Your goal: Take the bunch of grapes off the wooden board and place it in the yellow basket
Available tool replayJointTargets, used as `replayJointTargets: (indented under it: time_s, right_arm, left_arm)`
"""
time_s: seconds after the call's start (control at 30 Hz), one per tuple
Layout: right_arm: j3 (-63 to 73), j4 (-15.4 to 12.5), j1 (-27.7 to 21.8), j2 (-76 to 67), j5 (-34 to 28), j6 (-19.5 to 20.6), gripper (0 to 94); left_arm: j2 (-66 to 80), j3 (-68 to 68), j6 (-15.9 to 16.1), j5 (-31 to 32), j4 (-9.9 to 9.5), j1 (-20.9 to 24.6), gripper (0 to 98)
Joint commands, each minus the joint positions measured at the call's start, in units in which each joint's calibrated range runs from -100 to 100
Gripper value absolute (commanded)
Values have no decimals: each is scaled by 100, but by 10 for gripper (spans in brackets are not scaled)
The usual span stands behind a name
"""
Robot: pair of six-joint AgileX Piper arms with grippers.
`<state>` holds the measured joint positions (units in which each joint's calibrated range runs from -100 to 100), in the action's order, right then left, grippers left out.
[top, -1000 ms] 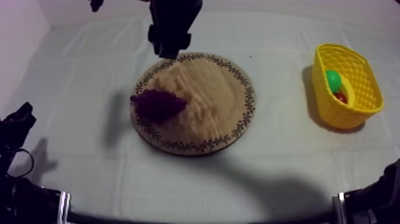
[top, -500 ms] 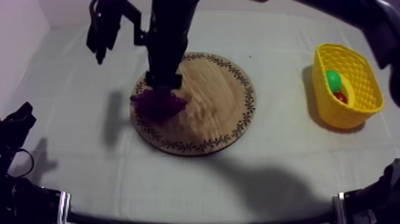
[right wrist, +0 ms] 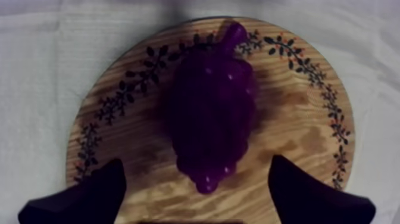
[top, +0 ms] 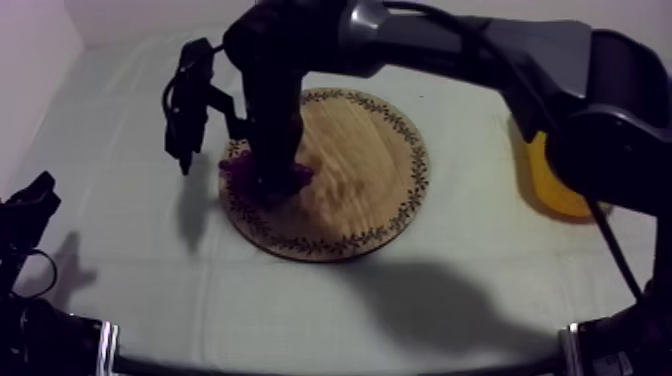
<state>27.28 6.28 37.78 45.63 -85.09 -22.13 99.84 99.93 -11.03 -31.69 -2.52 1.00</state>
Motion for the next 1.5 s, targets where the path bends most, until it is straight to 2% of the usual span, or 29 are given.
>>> replayJointTargets:
  time_s: [0.0,0.6,0.7,0.87,0.97,1.17,1.47]
  right_arm:
    - [95,9,0,143,-23,-11,689]
    - [1226,24,21,1182,-153,-10,664]
    - [1419,-18,-2,1290,-275,-41,608]
    - [1535,-34,-49,1357,-348,-45,418]
    - [1543,-6,-64,1360,-337,-20,339]
    - [1300,64,-88,1146,-213,55,296]
    - [1134,-82,-167,24,-515,-9,280]
  left_arm:
    - [-2,-4,1,1,1,-2,0]
    - [-2,-4,1,1,1,-2,0]
    - [-2,-4,1,1,1,-2,0]
    - [-2,-4,1,1,1,-2,0]
    - [-2,-4,1,1,1,-2,0]
    - [-2,-4,1,1,1,-2,0]
    - [-2,-4,1,1,1,-2,0]
